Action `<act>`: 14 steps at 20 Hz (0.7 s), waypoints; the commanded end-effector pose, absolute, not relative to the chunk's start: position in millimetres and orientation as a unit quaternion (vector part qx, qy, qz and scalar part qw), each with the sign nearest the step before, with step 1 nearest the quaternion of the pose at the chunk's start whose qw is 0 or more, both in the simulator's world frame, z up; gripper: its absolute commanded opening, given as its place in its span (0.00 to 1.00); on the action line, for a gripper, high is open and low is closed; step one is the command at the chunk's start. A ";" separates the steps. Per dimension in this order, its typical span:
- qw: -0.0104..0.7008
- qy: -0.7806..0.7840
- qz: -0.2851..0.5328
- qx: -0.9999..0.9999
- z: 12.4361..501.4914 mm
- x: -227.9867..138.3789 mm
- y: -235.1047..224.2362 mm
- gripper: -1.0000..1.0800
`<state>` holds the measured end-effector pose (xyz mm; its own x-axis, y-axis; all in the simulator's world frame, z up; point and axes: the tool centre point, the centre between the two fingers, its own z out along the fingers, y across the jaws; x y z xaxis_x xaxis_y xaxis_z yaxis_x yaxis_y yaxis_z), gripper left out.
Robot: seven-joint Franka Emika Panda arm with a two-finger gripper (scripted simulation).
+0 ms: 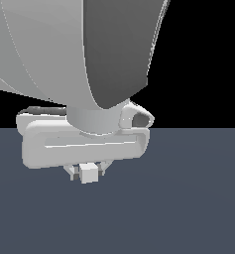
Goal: Plug the charger into the wall socket.
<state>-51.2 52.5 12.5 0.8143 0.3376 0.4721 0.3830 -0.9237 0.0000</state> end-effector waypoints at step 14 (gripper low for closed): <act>0.041 -0.162 -0.241 -0.956 23.2 -44.9 50.2 0.00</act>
<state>-46.8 50.6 19.9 0.8274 0.3022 0.4734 0.3436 -0.9391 -0.0011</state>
